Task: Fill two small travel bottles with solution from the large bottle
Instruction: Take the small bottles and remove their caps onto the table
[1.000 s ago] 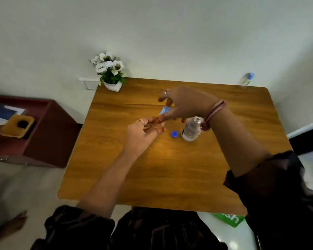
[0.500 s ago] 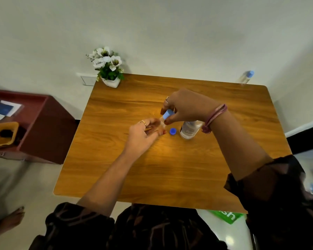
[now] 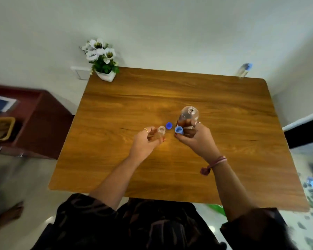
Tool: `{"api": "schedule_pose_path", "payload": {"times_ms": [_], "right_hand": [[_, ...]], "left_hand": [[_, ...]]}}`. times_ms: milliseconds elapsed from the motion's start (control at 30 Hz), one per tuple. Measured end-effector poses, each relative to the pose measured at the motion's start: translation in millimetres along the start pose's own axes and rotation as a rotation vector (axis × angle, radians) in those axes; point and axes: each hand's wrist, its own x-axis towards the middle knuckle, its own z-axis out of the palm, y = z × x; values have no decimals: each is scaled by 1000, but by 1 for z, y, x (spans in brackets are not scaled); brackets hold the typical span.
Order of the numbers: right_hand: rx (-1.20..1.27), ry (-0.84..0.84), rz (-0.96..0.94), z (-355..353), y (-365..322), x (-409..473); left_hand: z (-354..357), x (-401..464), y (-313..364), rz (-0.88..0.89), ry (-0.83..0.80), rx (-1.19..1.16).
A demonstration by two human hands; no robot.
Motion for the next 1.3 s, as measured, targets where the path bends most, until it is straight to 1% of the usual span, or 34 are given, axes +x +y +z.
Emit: {"api": "schedule_pose_path", "payload": {"times_ms": [100, 233, 367, 467, 633, 867, 1100, 1300], "right_hand": [[73, 77, 93, 11, 36, -4], [100, 187, 180, 23, 71, -3], [-17, 181, 188, 35, 95, 1], [-54, 202, 223, 41, 106, 5], [-159, 207, 204, 45, 114, 10], [-216, 162, 213, 45, 119, 12], [-222, 137, 223, 43, 119, 13], [-114, 117, 211, 41, 120, 11]], "left_hand": [[14, 6, -9, -27, 32, 83], [31, 11, -17, -72, 0, 138], [43, 15, -21, -97, -8, 199], [48, 18, -26, -118, -18, 210], [53, 21, -34, -102, -33, 228], [58, 22, -41, -84, -10, 236], [61, 25, -46, -99, -8, 195], [56, 26, -53, -127, -68, 143]]}}
